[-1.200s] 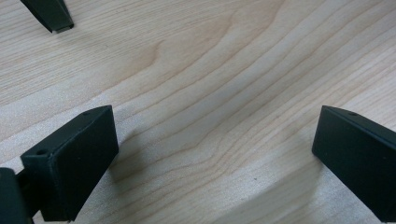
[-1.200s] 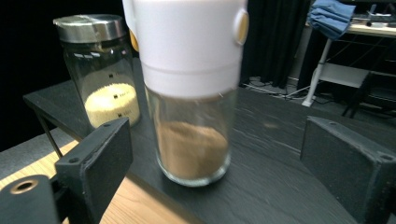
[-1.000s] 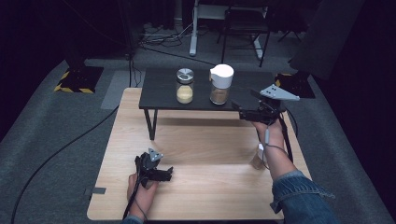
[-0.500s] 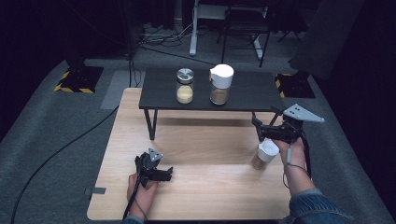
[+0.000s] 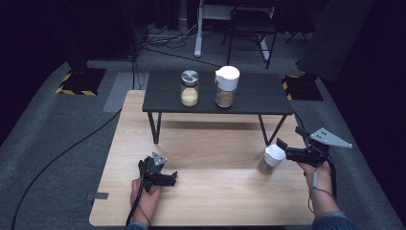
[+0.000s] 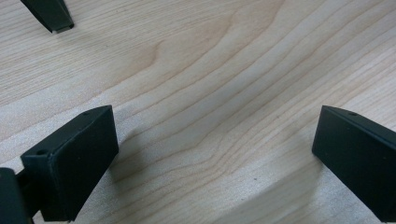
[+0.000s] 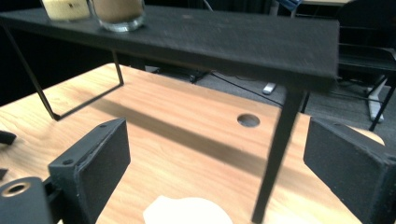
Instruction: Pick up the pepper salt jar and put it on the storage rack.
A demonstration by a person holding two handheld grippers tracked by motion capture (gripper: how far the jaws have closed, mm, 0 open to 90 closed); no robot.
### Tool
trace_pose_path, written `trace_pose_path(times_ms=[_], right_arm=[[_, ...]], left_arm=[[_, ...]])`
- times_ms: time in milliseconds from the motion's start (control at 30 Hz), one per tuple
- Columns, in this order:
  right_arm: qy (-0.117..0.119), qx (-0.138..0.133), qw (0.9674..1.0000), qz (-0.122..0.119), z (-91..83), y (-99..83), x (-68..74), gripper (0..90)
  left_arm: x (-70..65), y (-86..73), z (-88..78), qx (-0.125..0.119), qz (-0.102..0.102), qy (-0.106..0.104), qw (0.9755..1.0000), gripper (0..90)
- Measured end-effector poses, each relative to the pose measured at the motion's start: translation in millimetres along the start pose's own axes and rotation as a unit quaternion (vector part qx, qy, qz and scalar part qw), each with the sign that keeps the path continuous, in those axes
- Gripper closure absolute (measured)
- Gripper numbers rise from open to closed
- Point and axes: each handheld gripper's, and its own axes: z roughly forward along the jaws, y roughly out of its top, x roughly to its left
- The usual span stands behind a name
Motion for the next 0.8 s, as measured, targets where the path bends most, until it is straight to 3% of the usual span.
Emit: trace_pose_path(times_ms=[433, 800], right_arm=[[-0.014, 0.011, 0.9998, 0.001, -18.9, -47.5, -10.1, 6.9], [-0.011, 0.036, 0.9991, -0.020, -24.8, -77.9, -17.2, 6.9]], left_arm=[[-0.1, 0.0, 0.0, 0.000, 0.000, 0.000, 1.0000, 0.3], [-0.1, 0.0, 0.0, 0.000, 0.001, 0.001, 1.0000, 0.3]])
